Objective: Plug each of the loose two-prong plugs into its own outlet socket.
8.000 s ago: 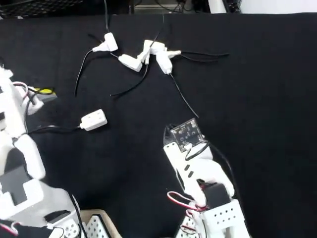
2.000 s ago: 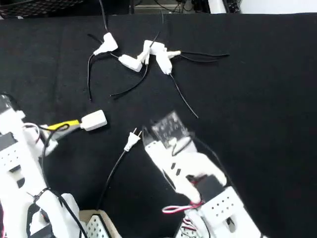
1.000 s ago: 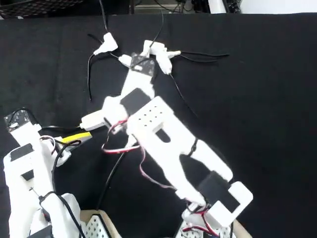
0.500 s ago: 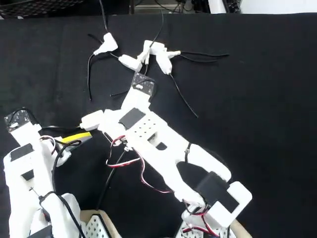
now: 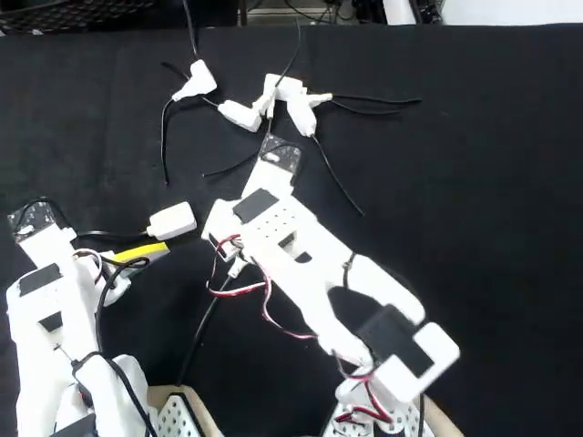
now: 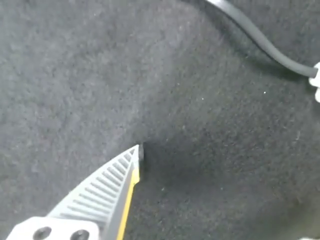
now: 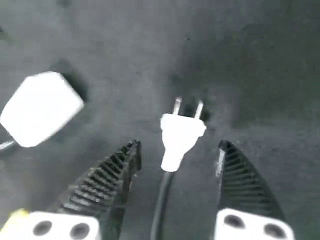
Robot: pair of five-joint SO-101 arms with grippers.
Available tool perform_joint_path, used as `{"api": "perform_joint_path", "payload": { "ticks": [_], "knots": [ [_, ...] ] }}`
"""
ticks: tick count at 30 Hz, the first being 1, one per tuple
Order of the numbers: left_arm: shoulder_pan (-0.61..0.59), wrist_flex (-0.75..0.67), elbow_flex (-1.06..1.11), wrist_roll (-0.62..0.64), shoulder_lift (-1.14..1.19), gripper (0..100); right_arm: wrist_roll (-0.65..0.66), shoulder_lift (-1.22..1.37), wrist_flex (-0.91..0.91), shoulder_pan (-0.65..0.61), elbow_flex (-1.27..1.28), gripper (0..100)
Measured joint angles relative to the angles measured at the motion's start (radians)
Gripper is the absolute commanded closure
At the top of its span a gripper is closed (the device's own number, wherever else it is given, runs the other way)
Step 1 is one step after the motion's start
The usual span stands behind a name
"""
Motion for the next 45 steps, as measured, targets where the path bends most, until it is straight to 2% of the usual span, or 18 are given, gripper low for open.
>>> {"api": "perform_joint_path", "payload": {
  "ticks": [11,19,25,32,38,45],
  "knots": [
    [0.0,0.0,0.0,0.0,0.0,39,0.0,0.199,0.123,-0.003,-0.169,75.1],
    [0.0,0.0,0.0,0.0,0.0,39,0.0,0.218,0.123,-0.003,-0.23,75.1],
    [0.0,0.0,0.0,0.0,0.0,39,0.0,0.218,0.041,-0.003,-0.178,75.5],
    [0.0,0.0,0.0,0.0,0.0,39,0.0,0.218,0.026,0.0,-0.167,92.6],
    [0.0,0.0,0.0,0.0,0.0,39,0.064,0.218,0.025,0.02,-0.167,95.8],
    [0.0,0.0,0.0,0.0,0.0,39,0.077,0.218,0.025,0.025,-0.161,98.5]
  ]
}}
